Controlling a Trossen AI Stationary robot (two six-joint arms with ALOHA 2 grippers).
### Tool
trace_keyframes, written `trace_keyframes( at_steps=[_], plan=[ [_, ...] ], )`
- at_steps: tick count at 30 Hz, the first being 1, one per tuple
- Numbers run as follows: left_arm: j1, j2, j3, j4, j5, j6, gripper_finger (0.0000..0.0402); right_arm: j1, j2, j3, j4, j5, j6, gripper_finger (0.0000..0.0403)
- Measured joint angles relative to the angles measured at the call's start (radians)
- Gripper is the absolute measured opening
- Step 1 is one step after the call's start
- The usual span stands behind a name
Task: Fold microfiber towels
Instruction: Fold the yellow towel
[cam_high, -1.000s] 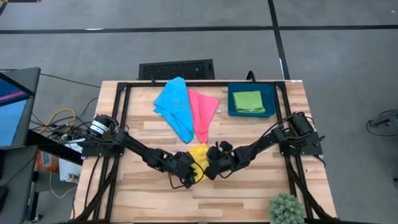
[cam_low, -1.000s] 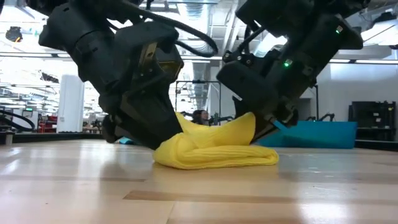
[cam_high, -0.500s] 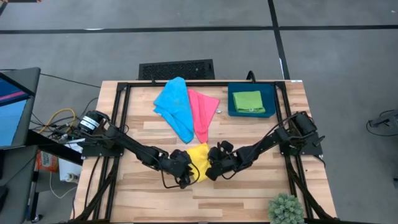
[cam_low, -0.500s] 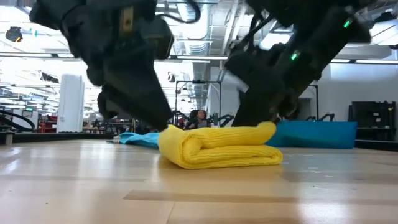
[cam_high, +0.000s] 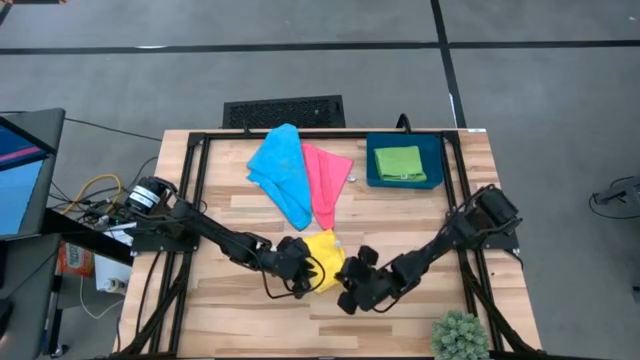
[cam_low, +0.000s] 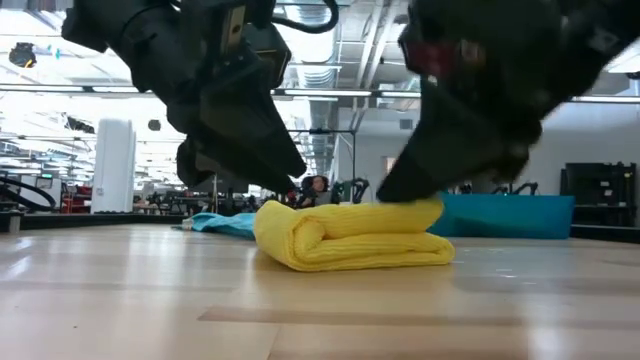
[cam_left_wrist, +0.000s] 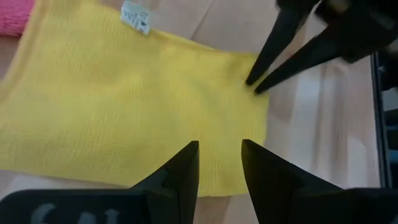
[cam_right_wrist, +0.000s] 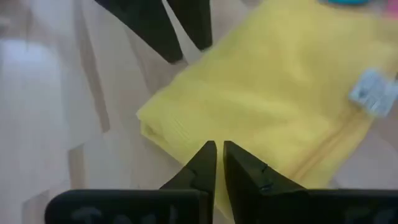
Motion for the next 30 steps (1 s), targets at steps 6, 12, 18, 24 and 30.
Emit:
trace_keyframes(
  at_steps=[6, 12, 18, 24, 30],
  plan=[
    [0.035, 0.0, 0.012, 0.015, 0.074, 0.027, 0.0112, 0.011, 0.078, 0.008, -0.074, -0.015, 0.183, 0.0055],
    [0.08, -0.001, 0.019, -0.004, 0.079, 0.124, 0.0112, 0.025, 0.079, 0.007, -0.109, -0.008, 0.202, 0.0055],
    [0.137, -0.001, 0.019, -0.097, 0.004, 0.201, 0.0112, 0.047, 0.08, 0.006, -0.13, -0.007, 0.202, 0.0055],
    [0.168, 0.016, -0.052, -0.061, 0.021, 0.192, 0.0112, 0.055, 0.075, 0.006, -0.143, -0.014, 0.203, 0.0055],
    [0.168, 0.03, -0.136, 0.043, 0.045, 0.106, 0.0112, 0.056, 0.072, 0.005, -0.163, -0.022, 0.203, 0.0055]
  ],
)
